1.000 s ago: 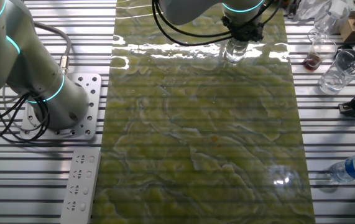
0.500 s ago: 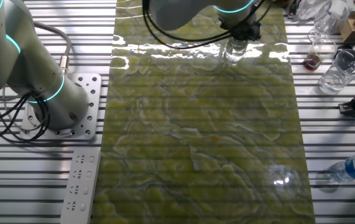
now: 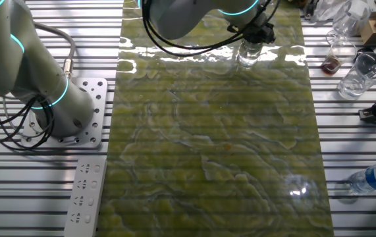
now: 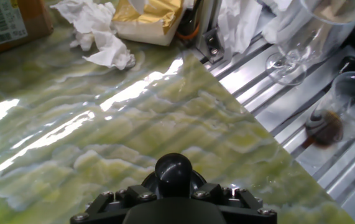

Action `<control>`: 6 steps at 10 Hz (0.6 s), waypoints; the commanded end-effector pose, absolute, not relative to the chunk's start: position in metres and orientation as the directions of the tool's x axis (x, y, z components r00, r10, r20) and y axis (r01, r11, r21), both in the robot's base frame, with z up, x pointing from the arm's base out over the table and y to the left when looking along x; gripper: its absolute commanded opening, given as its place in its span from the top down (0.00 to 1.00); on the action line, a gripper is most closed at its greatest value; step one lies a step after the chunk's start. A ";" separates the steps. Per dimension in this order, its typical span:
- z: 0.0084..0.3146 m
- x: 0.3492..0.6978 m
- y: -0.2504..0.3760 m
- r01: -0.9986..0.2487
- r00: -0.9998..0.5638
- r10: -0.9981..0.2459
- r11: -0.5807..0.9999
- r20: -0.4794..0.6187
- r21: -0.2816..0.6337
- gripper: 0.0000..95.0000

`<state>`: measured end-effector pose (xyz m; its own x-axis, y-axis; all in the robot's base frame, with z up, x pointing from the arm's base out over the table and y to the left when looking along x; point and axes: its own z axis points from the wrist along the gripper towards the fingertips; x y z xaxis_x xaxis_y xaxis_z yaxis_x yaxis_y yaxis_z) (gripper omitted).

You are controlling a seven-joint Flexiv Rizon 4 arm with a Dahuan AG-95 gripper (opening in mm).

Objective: Screw the lid onto the jar

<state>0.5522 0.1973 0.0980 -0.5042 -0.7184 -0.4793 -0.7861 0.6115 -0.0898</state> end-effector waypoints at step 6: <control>0.102 0.552 0.197 -0.774 -0.513 -0.701 0.628 -0.496 -0.086 0.40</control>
<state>0.5568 0.1958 0.0966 -0.5162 -0.7015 -0.4913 -0.7618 0.6382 -0.1109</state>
